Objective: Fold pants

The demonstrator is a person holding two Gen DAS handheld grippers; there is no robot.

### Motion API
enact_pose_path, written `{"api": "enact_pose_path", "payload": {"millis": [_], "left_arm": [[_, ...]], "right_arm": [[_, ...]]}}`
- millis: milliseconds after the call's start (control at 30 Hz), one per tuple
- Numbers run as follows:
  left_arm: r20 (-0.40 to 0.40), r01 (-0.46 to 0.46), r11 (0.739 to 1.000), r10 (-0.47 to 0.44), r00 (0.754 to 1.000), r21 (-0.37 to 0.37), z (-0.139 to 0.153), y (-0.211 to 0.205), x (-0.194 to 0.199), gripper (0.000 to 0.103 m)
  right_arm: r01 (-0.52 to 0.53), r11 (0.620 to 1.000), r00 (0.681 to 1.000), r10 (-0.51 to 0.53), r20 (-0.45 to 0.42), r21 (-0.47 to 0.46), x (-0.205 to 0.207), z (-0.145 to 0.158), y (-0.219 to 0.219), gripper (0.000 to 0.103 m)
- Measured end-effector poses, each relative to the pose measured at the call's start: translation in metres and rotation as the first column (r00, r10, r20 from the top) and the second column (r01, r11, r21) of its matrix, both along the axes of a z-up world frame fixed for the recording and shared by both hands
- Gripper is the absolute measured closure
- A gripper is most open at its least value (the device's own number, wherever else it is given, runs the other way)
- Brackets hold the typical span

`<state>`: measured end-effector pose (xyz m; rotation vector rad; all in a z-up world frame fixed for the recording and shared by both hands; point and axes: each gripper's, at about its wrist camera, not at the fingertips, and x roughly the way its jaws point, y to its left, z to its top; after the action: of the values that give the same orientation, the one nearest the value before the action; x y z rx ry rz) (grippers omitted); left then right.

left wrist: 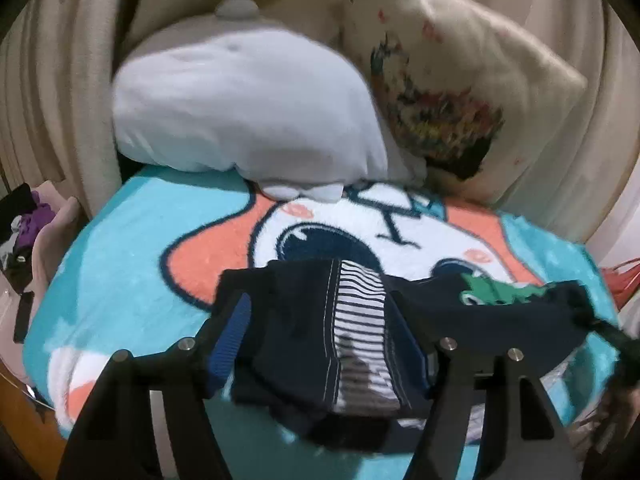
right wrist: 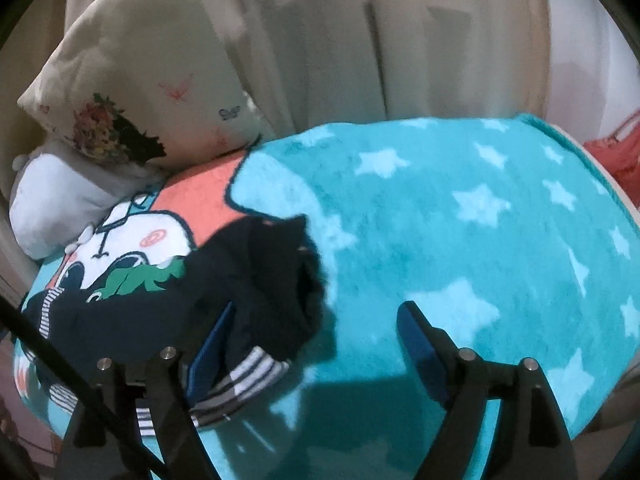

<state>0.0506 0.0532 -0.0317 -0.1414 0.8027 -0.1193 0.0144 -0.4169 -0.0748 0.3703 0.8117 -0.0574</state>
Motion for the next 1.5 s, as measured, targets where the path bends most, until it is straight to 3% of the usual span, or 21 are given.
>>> {"api": "enact_pose_path", "payload": {"millis": [100, 233, 333, 533, 667, 800, 900, 1000, 1067, 1167, 1367, 1433, 1500], "left_arm": [[-0.093, -0.019, 0.999, 0.022, 0.995, 0.026, -0.023, -0.001, 0.012, 0.035], [-0.125, -0.051, 0.996, 0.060, 0.990, 0.076, -0.039, 0.004, 0.011, 0.033], [-0.143, -0.042, 0.999, 0.045, 0.989, 0.024, -0.027, 0.014, 0.006, 0.033], [-0.032, 0.071, 0.997, -0.071, 0.997, -0.010, 0.034, -0.009, -0.009, 0.028], [0.006, 0.210, 0.978, -0.210, 0.978, -0.011, 0.055, -0.061, 0.004, 0.021], [-0.032, 0.406, 0.912, -0.408, 0.912, -0.054, 0.054, -0.143, 0.028, 0.021], [-0.066, 0.540, 0.840, -0.542, 0.837, -0.057, 0.044, -0.214, 0.047, 0.021], [-0.145, 0.644, 0.760, -0.649, 0.747, -0.090, 0.024, -0.283, 0.064, 0.021], [-0.190, 0.680, 0.726, -0.685, 0.703, -0.101, 0.010, -0.314, 0.071, 0.021], [-0.243, 0.703, 0.705, -0.701, 0.671, -0.093, -0.014, -0.347, 0.081, 0.021], [-0.312, 0.733, 0.663, -0.736, 0.601, -0.152, -0.041, -0.369, 0.090, 0.021], [-0.312, 0.758, 0.644, -0.745, 0.590, -0.103, -0.042, -0.376, 0.084, 0.021], [-0.317, 0.797, 0.603, -0.764, 0.562, -0.041, -0.042, -0.382, 0.075, 0.033]], "right_arm": [[0.048, 0.996, 0.989, -0.058, 0.133, 0.073, -0.022, 0.021, -0.010, 0.017], [-0.126, 0.960, 0.960, 0.054, 0.275, 0.251, -0.031, 0.032, 0.000, 0.017], [-0.194, 0.937, 0.961, 0.122, 0.248, 0.292, -0.016, 0.018, 0.016, 0.017], [-0.053, 0.971, 0.996, 0.034, 0.084, 0.231, 0.005, -0.022, 0.011, 0.017], [-0.059, 0.945, 0.986, 0.005, 0.167, 0.321, -0.012, -0.014, -0.012, 0.017], [-0.049, 0.960, 0.987, 0.004, 0.160, 0.277, -0.022, -0.012, -0.017, 0.017], [-0.061, 0.955, 0.992, 0.024, 0.128, 0.292, -0.021, -0.023, -0.015, 0.018], [-0.055, 0.957, 0.993, 0.022, 0.118, 0.286, -0.018, -0.031, -0.009, 0.018], [-0.059, 0.962, 0.992, 0.026, 0.126, 0.267, -0.016, -0.031, -0.006, 0.018], [-0.066, 0.965, 0.990, 0.032, 0.135, 0.252, -0.012, -0.029, -0.003, 0.018], [-0.116, 0.966, 0.986, 0.084, 0.146, 0.231, 0.002, -0.030, 0.013, 0.024], [-0.120, 0.965, 0.987, 0.090, 0.136, 0.232, 0.008, -0.033, 0.018, 0.032], [-0.114, 0.967, 0.989, 0.088, 0.122, 0.226, 0.013, -0.036, 0.021, 0.058]]}}
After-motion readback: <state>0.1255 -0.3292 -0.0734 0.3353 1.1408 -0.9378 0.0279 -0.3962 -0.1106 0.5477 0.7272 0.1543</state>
